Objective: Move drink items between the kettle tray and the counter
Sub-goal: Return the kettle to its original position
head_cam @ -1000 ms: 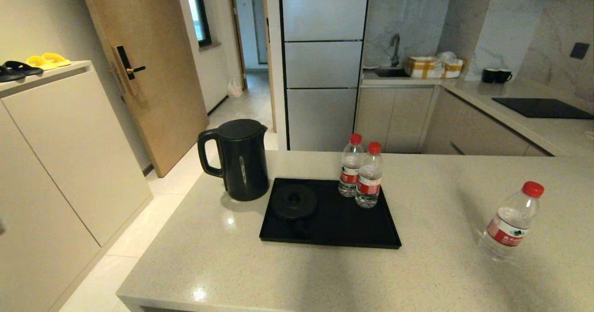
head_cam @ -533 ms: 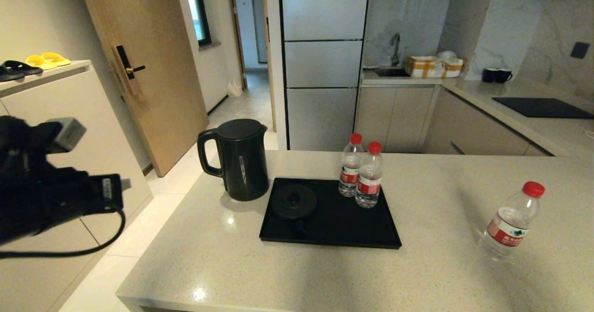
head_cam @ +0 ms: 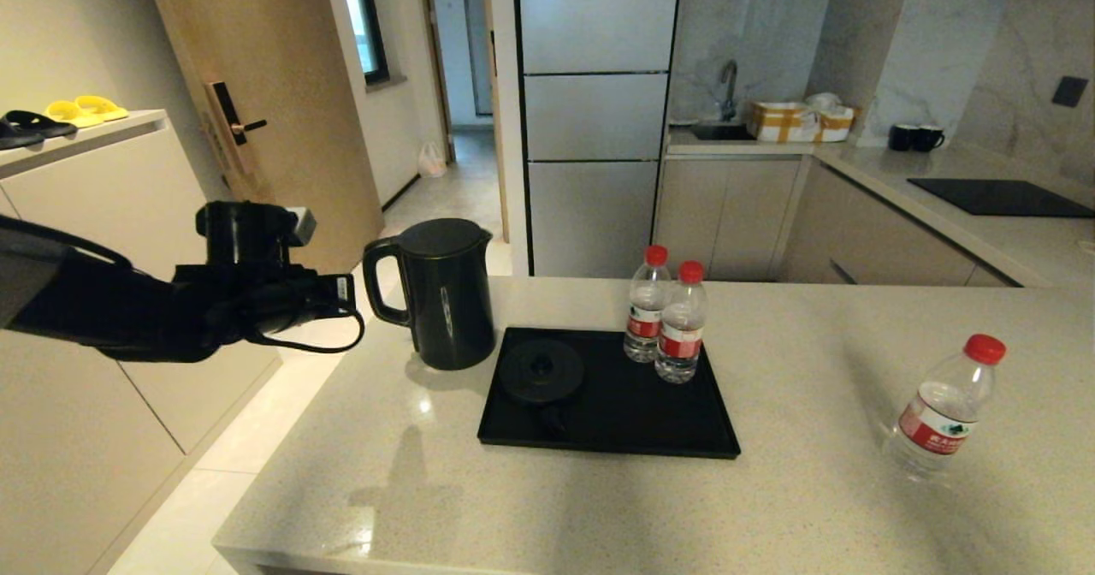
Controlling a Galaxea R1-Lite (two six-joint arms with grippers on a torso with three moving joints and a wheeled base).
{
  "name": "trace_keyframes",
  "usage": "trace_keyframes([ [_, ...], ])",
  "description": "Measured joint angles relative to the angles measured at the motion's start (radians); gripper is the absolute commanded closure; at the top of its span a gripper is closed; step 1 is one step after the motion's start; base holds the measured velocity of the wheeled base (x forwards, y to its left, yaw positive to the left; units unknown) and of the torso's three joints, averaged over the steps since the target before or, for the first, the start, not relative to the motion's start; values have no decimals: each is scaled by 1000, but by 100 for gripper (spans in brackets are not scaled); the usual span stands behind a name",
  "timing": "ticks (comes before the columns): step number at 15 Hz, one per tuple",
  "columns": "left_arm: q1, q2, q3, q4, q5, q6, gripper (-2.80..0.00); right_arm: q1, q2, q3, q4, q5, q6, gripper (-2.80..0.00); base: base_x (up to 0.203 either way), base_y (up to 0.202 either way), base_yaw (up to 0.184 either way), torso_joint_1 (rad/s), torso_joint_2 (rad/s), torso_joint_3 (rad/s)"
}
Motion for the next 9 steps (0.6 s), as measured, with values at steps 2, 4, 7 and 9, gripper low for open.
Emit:
trace_keyframes([
  [2,-5,64,-14,-15,51,30,-280,0,0,0,0,0,0,0,0,0,0,0,0,0],
  [4,-7,97,-20,-20,63,42,-280,0,0,0,0,0,0,0,0,0,0,0,0,0],
  [7,-8,126,-10,-81,61,43,-280,0,0,0,0,0,0,0,0,0,0,0,0,0],
  [9,-8,159,-3,-167,61,51,-280,0,0,0,0,0,0,0,0,0,0,0,0,0],
])
